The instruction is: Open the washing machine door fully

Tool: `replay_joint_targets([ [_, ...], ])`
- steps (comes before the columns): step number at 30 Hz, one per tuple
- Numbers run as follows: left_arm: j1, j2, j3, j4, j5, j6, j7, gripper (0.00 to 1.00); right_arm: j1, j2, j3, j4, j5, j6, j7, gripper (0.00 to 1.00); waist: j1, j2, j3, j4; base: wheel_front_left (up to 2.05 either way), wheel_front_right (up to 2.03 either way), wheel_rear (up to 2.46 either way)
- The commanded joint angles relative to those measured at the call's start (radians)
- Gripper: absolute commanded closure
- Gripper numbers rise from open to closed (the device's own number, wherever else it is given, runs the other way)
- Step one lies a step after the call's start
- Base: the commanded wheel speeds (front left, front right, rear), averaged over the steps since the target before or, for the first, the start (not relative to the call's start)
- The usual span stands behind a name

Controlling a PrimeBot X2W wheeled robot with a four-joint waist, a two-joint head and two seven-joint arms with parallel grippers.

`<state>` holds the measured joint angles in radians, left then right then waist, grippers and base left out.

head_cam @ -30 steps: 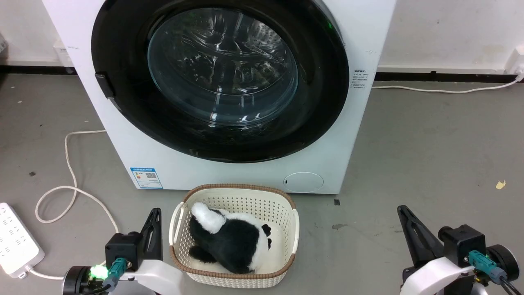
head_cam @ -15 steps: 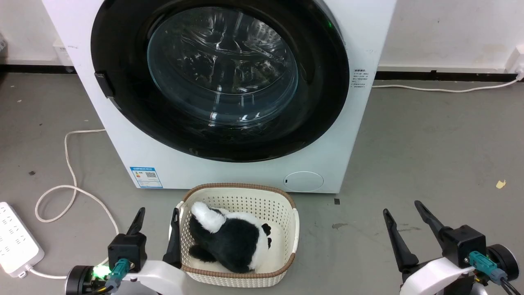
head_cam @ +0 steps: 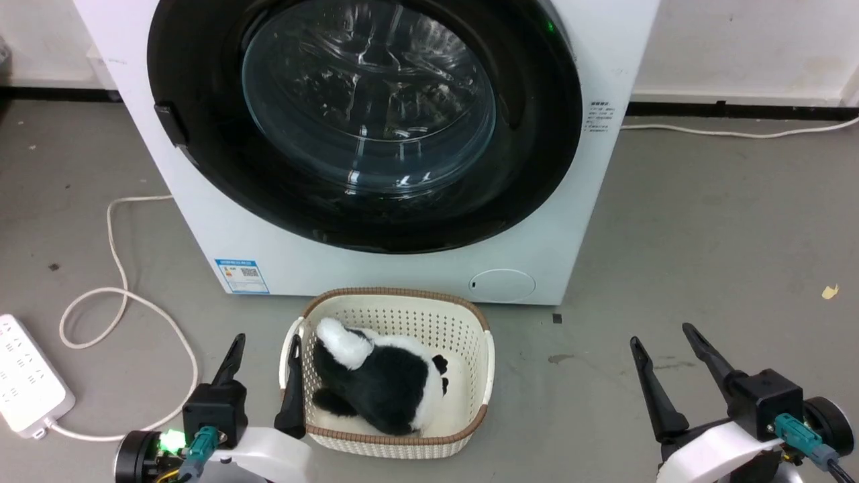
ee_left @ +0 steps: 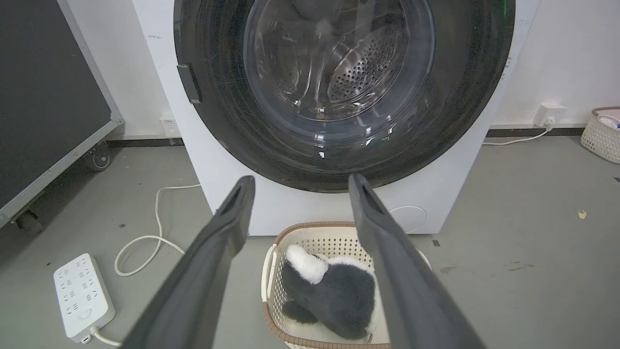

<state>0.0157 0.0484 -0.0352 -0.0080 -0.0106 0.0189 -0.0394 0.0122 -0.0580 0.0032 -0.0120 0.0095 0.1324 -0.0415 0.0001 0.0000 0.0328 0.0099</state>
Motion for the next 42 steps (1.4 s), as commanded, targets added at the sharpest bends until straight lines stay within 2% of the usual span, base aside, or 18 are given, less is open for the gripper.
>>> replay_joint_targets([
  [1, -0.011, 0.000, -0.008, -0.008, -0.001, 0.007, -0.012, 0.00, -0.011, -0.005, -0.001, -0.008, 0.006, 0.000, -0.010, 0.00, -0.0001, 0.0000, 0.009, 0.003, 0.00, 0.00, 0.00],
  [5, -0.022, 0.000, -0.018, -0.017, -0.002, 0.011, -0.020, 0.00, -0.025, -0.014, -0.005, -0.010, 0.018, 0.000, -0.018, 0.00, -0.0001, 0.0000, 0.032, 0.011, 0.00, 0.00, 0.00],
  [6, -0.025, 0.000, -0.022, -0.019, -0.002, 0.013, -0.022, 0.00, -0.030, -0.018, -0.006, -0.011, 0.021, 0.000, -0.020, 0.57, -0.0001, 0.0000, 0.038, 0.012, 0.00, 0.00, 0.00],
  [7, -0.028, 0.000, -0.025, -0.021, -0.003, 0.015, -0.025, 0.00, -0.036, -0.022, -0.006, -0.011, 0.025, 0.000, -0.023, 0.88, -0.0001, 0.0000, 0.044, 0.015, 0.00, 0.00, 0.00],
  [8, -0.031, 0.000, -0.029, -0.023, -0.004, 0.017, -0.027, 0.00, -0.042, -0.027, -0.007, -0.012, 0.029, 0.000, -0.025, 1.00, -0.0001, 0.0000, 0.049, 0.017, 0.00, 0.00, 0.00],
  [28, -0.089, 0.001, -0.096, -0.056, -0.027, 0.063, -0.068, 0.00, -0.295, -0.166, -0.023, -0.003, 0.197, -0.001, 0.017, 1.00, -0.0001, 0.0000, 0.166, 0.070, 0.00, 0.00, 0.00],
  [36, -0.107, 0.001, -0.112, -0.072, -0.031, 0.077, -0.083, 0.00, -0.413, -0.184, -0.036, 0.032, 0.288, -0.001, 0.057, 1.00, -0.0001, 0.0000, 0.212, 0.092, 0.00, 0.00, 0.00],
  [42, -0.116, 0.001, -0.128, -0.088, -0.028, 0.087, -0.095, 0.00, -0.534, -0.184, -0.077, 0.088, 0.425, -0.001, 0.127, 1.00, -0.0001, 0.0000, 0.253, 0.116, 0.00, 0.00, 0.00],
])
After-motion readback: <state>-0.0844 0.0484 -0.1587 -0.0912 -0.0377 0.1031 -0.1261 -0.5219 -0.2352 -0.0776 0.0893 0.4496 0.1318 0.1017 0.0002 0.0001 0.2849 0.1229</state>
